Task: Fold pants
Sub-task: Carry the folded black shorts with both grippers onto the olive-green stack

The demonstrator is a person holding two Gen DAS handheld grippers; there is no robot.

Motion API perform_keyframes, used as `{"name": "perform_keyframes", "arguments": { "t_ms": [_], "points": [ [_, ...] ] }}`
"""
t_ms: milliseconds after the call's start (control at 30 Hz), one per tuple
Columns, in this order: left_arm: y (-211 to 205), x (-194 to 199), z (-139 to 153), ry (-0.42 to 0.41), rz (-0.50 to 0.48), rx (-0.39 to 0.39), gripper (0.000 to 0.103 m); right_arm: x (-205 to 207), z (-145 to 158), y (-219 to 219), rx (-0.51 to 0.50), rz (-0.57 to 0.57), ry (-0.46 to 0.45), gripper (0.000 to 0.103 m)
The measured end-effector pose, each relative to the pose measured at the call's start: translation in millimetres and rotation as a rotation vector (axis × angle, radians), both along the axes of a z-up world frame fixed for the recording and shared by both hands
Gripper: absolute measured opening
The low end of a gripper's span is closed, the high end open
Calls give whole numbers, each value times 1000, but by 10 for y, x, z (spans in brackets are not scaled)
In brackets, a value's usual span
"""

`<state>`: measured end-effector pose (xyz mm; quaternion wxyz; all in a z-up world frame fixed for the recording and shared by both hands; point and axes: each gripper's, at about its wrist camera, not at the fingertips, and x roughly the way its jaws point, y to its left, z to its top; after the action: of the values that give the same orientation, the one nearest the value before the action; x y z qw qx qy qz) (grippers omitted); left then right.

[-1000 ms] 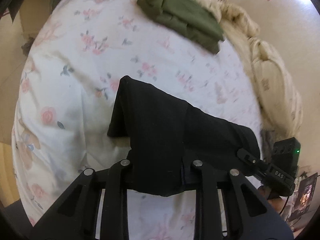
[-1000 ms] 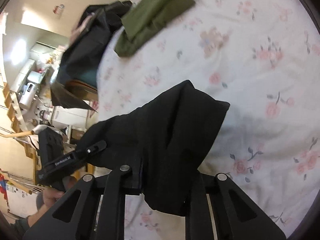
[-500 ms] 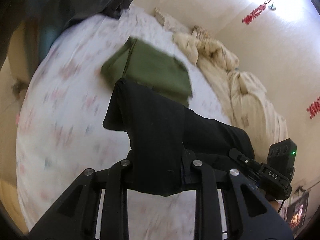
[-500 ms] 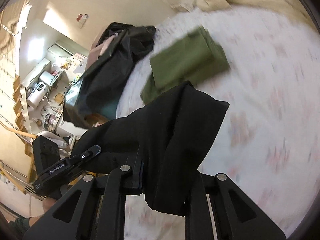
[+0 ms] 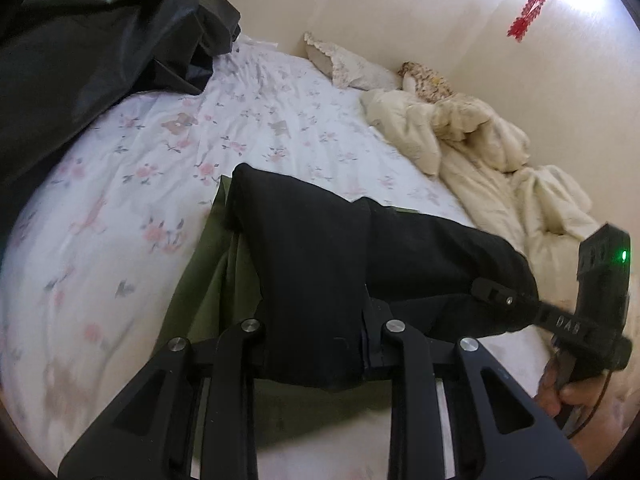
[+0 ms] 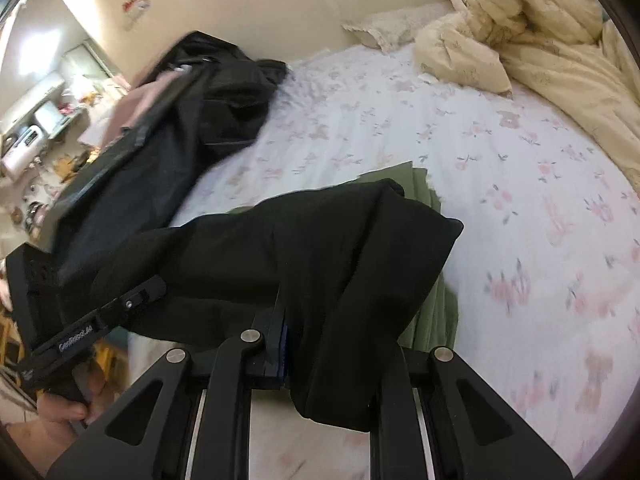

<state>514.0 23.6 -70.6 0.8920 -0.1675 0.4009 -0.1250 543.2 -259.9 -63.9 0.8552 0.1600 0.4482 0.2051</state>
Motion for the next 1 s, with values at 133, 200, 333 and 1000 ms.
{"name": "perform_keyframes", "arguments": {
  "t_ms": [133,200,333,1000],
  "points": [
    [88,172,-423,50,3,1,33,324,-411,31,-61,21,78,21],
    [176,162,-533,73,14,-1,43,346,-504,-81,-25,3,86,35],
    [366,50,-548,81,-6,-50,50,241,-539,-294,46,7,82,45],
    [-95,143,-92,-144,133,322,12,215,-96,177,-219,-107,-176,14]
  ]
}}
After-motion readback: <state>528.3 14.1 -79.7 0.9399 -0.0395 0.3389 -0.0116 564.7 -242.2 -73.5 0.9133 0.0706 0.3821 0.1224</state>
